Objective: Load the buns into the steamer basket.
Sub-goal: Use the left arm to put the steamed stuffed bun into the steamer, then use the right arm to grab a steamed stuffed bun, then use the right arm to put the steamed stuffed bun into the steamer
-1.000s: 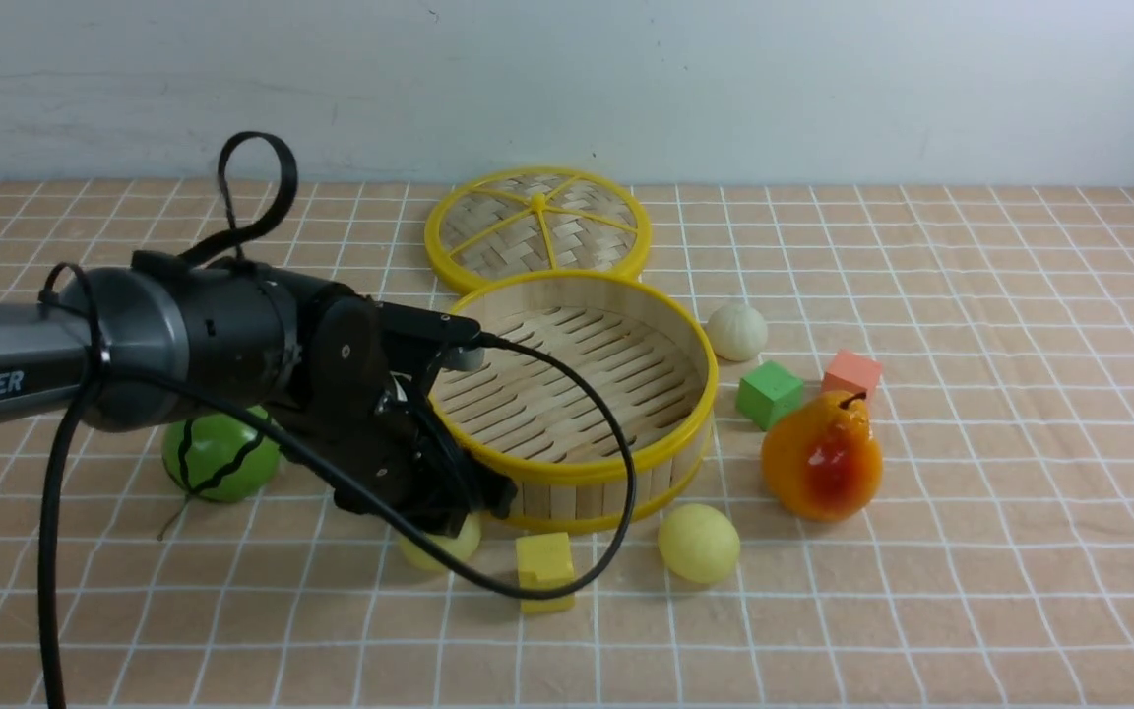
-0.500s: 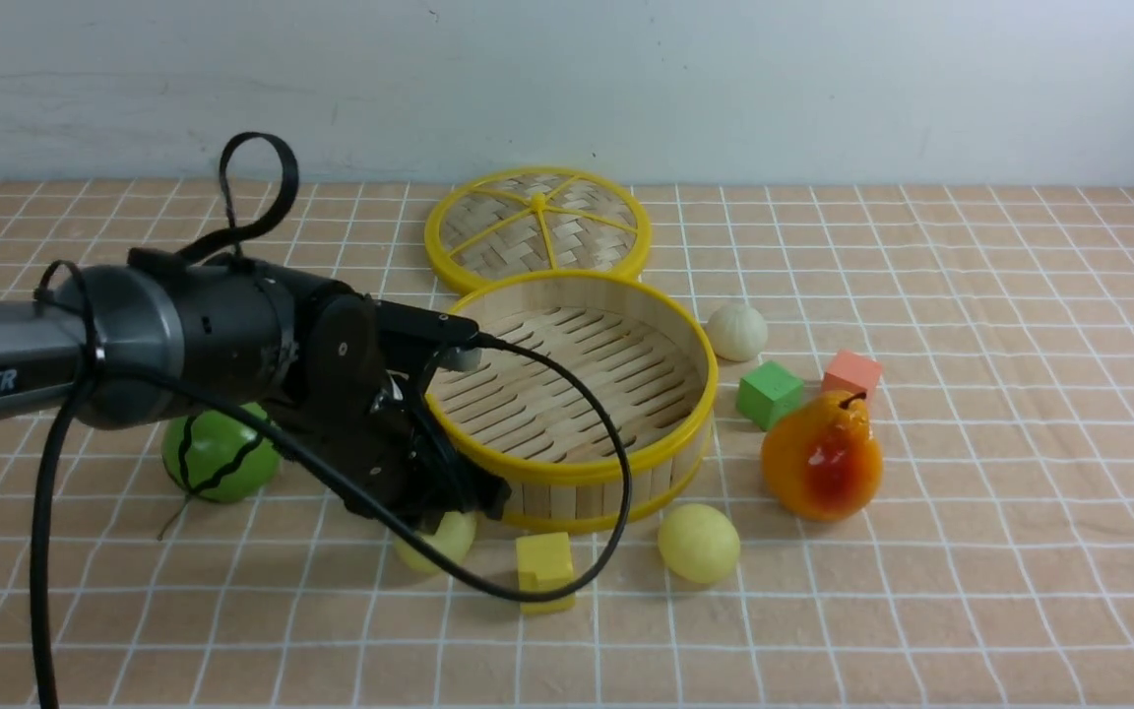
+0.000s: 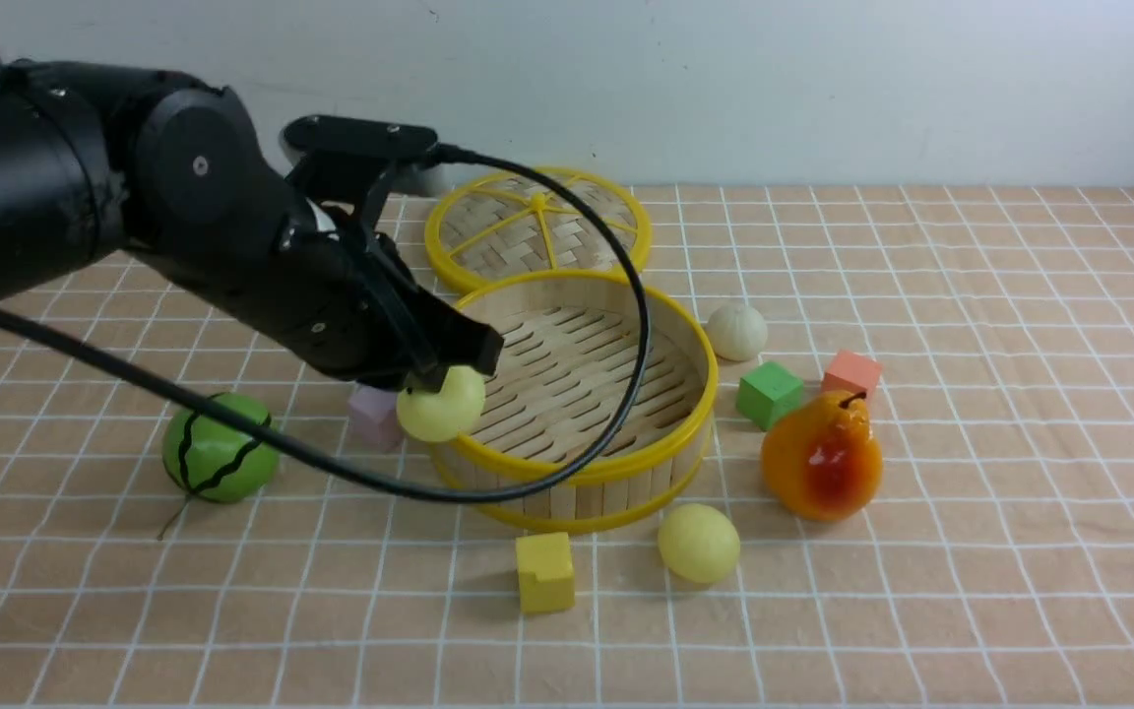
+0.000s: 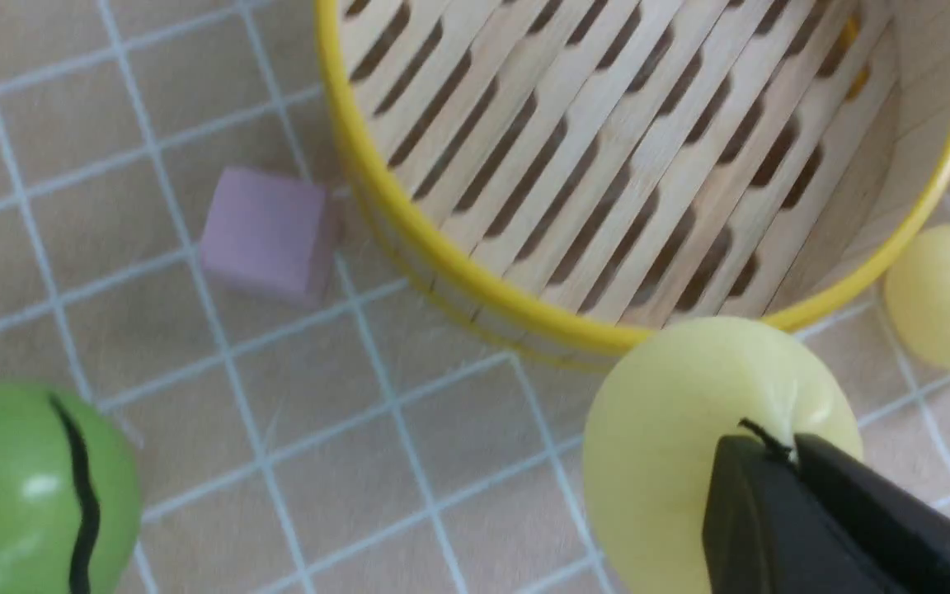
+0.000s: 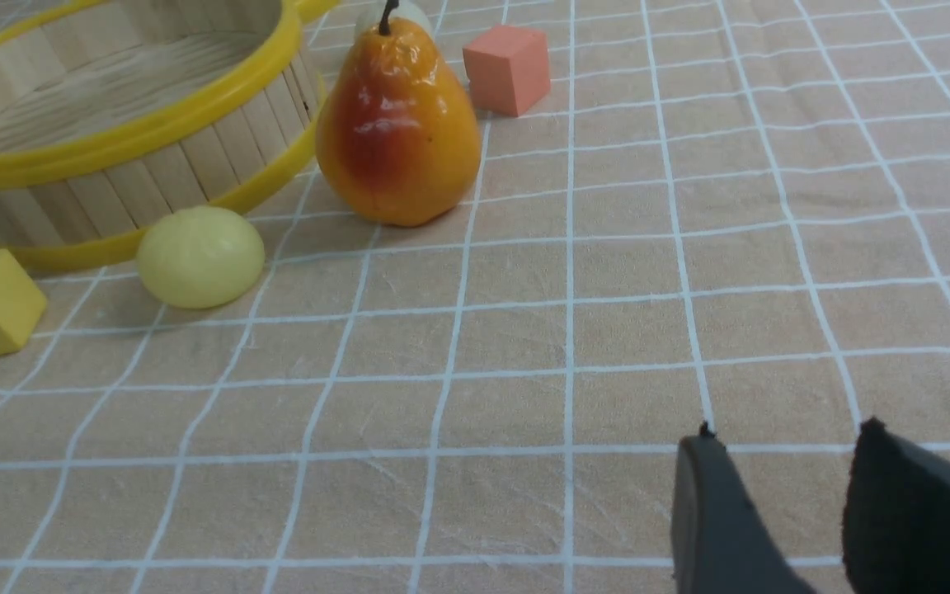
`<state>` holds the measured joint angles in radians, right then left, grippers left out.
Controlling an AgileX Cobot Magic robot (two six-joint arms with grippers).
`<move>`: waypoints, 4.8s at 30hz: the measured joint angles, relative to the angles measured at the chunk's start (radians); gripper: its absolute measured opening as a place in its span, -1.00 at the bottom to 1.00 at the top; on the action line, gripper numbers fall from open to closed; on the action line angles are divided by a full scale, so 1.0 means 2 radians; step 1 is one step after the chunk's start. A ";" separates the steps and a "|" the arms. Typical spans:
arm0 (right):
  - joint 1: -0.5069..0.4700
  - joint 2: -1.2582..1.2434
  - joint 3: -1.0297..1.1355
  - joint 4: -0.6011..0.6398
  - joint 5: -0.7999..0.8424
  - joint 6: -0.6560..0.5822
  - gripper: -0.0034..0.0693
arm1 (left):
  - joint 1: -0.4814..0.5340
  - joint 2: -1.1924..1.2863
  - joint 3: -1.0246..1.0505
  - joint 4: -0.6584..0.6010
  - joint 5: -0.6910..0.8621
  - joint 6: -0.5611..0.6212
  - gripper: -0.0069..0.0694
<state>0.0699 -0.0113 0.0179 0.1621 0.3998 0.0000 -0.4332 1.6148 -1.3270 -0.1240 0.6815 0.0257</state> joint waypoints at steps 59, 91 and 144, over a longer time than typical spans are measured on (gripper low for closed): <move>0.013 0.071 -0.104 0.183 -0.046 0.088 -0.48 | 0.000 -0.638 0.530 -0.123 -0.227 0.015 -0.85; 0.224 0.915 -0.677 0.052 0.207 -0.052 -0.25 | 0.000 -0.619 0.531 -0.124 -0.244 0.015 -0.85; 0.218 1.033 -0.825 0.000 0.106 -0.049 -0.77 | 0.000 -0.619 0.532 -0.127 -0.244 0.015 -0.81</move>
<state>0.5061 2.0539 -1.6321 0.1615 0.6121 -0.0973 -0.4332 0.3763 -0.2632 -0.3774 0.1942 0.0560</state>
